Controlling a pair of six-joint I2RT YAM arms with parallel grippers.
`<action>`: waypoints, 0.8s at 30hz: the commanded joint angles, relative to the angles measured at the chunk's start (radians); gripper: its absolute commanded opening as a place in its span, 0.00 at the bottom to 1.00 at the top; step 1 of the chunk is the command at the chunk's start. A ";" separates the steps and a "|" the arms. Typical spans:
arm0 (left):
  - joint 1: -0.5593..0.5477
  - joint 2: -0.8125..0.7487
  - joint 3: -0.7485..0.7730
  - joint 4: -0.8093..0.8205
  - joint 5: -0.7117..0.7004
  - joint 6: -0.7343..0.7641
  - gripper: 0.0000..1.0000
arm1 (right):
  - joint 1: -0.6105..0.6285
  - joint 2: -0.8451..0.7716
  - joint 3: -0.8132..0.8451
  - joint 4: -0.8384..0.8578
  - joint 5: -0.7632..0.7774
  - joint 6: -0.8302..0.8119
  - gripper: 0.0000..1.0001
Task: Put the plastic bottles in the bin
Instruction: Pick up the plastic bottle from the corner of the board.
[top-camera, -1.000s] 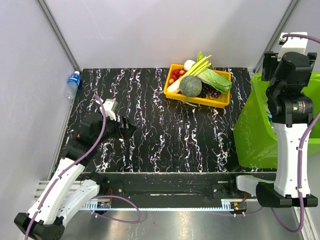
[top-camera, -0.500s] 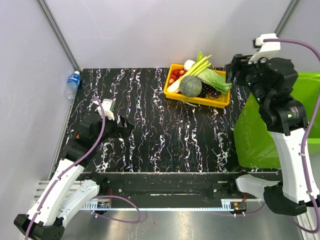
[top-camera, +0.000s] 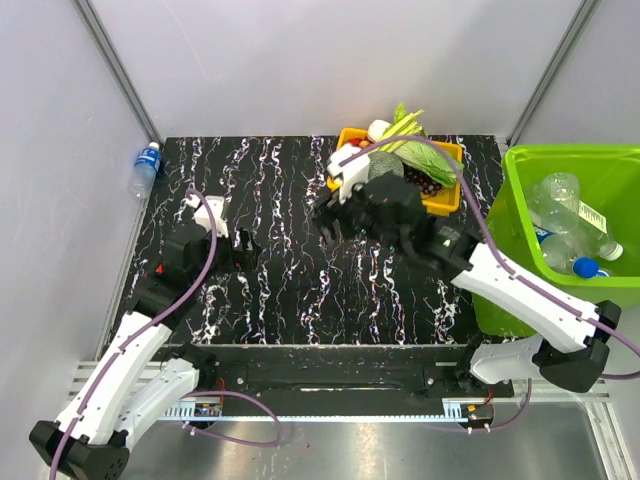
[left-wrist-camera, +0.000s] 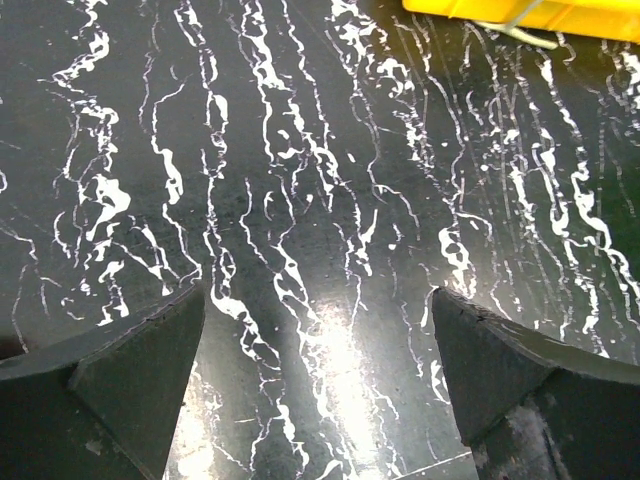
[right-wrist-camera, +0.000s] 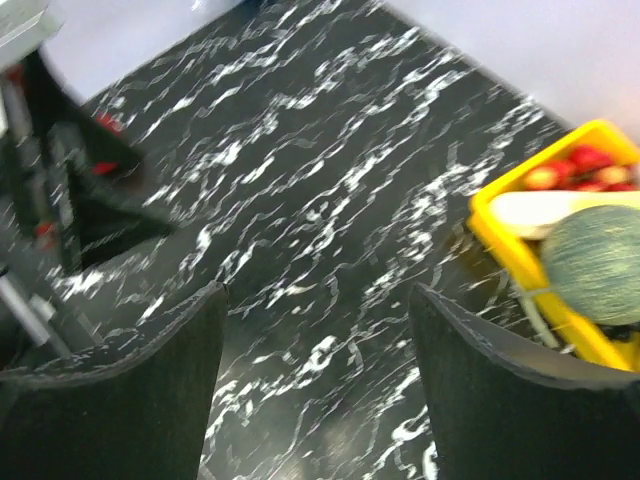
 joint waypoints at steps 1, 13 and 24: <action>-0.001 0.034 0.050 0.037 -0.092 0.062 0.99 | 0.065 -0.049 -0.134 0.179 -0.102 0.087 0.78; 0.042 0.417 0.377 0.097 -0.428 0.325 0.99 | 0.158 -0.202 -0.504 0.423 -0.101 0.198 0.77; 0.261 0.914 0.663 0.366 -0.515 0.474 0.98 | 0.158 -0.446 -0.599 0.296 -0.040 0.193 0.75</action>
